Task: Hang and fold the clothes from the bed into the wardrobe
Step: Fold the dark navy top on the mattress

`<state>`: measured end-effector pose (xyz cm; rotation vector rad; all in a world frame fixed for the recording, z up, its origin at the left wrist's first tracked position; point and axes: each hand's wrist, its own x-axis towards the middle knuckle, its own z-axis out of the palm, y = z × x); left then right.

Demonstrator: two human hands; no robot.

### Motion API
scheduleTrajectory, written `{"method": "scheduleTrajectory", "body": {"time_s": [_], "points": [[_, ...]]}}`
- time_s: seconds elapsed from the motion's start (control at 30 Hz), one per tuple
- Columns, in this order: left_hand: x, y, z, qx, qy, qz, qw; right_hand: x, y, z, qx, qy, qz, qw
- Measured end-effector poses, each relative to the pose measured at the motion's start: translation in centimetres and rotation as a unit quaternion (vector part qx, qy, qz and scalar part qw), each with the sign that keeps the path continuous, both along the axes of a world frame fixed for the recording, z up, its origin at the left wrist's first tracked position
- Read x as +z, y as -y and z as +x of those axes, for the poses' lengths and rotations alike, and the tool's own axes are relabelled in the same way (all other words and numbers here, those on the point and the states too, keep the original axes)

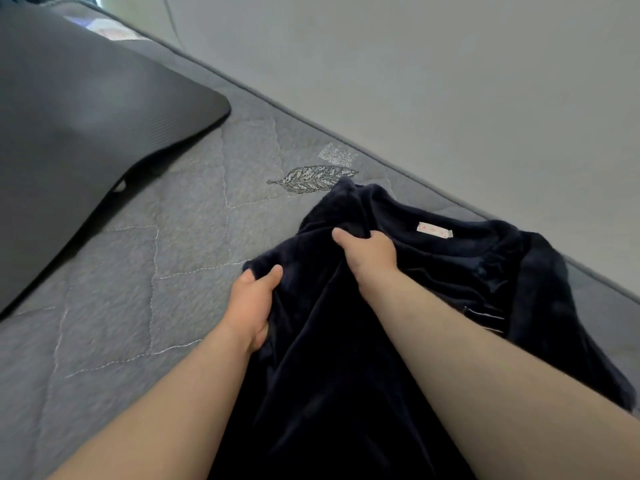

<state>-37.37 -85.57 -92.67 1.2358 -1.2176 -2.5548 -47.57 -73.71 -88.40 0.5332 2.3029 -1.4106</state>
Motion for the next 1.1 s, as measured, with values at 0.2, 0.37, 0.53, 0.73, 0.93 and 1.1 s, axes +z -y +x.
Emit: {"method": "scheduleTrajectory", "body": {"time_s": [0.2,0.37,0.53,0.73,0.93,1.1], "points": [[4.0,0.8,3.1,-0.037,-0.058,0.17,0.983,4.9,-1.6,15.4,0.09,-0.013,0.133,0.987],[6.2,1.1,11.7,-0.129,0.062,0.052,0.988,3.6,-3.2,22.9,0.117,0.051,0.137,0.982],[7.0,-1.3,22.7,-0.323,0.147,-0.255,0.9,4.2,-3.6,24.0,0.059,0.099,0.095,0.989],[10.7,-7.1,26.0,-0.438,0.051,-0.224,0.869,5.0,-3.9,25.0,0.105,0.132,0.107,0.98],[9.8,-6.4,24.9,-0.22,0.124,-0.211,0.945,6.2,-9.1,25.0,-0.146,0.318,-0.331,0.876],[10.0,-7.2,23.8,-0.221,0.05,0.088,0.97,5.7,-11.3,27.3,-0.116,0.356,-0.435,0.819]]}}
